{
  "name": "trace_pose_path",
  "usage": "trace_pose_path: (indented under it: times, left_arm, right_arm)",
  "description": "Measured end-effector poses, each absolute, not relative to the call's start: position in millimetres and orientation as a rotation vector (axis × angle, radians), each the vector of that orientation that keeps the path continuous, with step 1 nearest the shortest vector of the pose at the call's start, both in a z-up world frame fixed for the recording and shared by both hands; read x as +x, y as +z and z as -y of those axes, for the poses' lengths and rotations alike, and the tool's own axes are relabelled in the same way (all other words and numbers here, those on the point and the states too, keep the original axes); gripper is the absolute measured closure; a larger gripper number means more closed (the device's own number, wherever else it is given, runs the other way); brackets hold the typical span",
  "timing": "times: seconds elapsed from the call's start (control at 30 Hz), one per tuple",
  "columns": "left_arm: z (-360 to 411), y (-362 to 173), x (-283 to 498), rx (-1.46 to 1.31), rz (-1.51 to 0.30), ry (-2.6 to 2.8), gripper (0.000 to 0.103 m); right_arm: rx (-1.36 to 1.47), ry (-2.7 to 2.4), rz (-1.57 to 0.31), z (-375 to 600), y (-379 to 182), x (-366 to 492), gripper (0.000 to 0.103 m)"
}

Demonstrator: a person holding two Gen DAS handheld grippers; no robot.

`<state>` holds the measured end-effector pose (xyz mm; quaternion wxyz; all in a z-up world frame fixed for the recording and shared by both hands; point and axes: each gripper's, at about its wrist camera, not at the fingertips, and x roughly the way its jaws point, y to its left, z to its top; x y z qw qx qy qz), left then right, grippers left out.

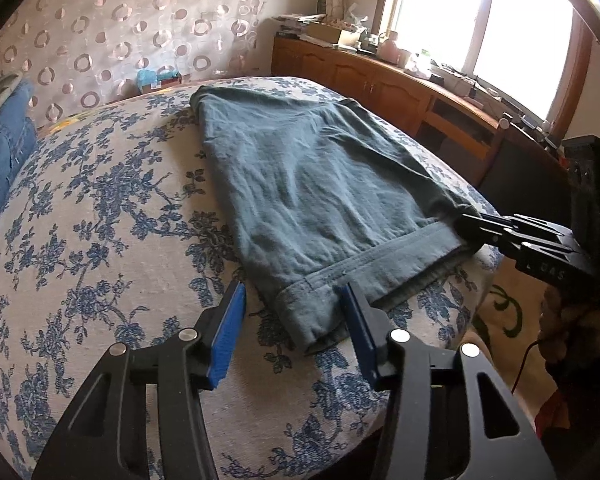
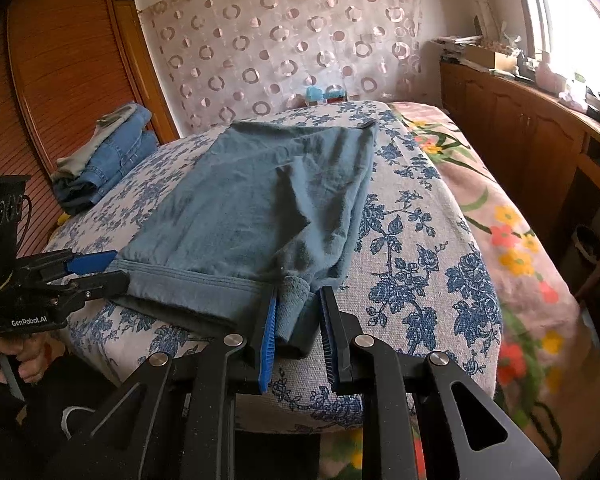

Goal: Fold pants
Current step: 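Grasp the leg hem with the right tool while the left tool grasps beside it, then lift the hem end with both tools and carry it toward the waistband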

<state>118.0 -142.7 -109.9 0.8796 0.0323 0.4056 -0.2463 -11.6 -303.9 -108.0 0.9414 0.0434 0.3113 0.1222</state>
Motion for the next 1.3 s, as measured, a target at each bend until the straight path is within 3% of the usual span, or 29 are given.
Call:
trace_pose_path:
  times: [0.2, 0.47, 0.7, 0.77, 0.87, 1.3]
  left_arm:
    - [144.7, -110.2, 117.2, 0.06, -0.848, -0.536, 0.058]
    - [143.3, -110.8, 116.0, 0.04, -0.854, -0.542, 0.058]
    - [138.5, -111.7, 114.0, 0.041, -0.852, -0.548, 0.074]
    - [137.4, -111.3, 113.4, 0.036, -0.845, -0.55, 0.08]
    - [135.6, -105.6, 111.6, 0.032, -0.821, -0.565, 0.09]
    - [112.7, -16.3, 95.7, 0.031, -0.62, -0.568, 0.09]
  right_arm:
    - [0.097, 0.252, -0.633, 304.5, -108.8, -10.6, 0.083]
    - [0.074, 0.246, -0.623, 301.7, -110.3, -12.5, 0.083]
    - [0.084, 0.251, -0.623, 302.4, -111.3, -12.2, 0.083]
    - [0.084, 0.256, -0.621, 302.1, -110.7, -11.6, 0.09]
    - [0.067, 0.276, -0.62, 298.3, -107.2, -11.3, 0.092]
    - [0.033, 0.359, -0.47, 282.2, -34.1, -19.8, 0.092]
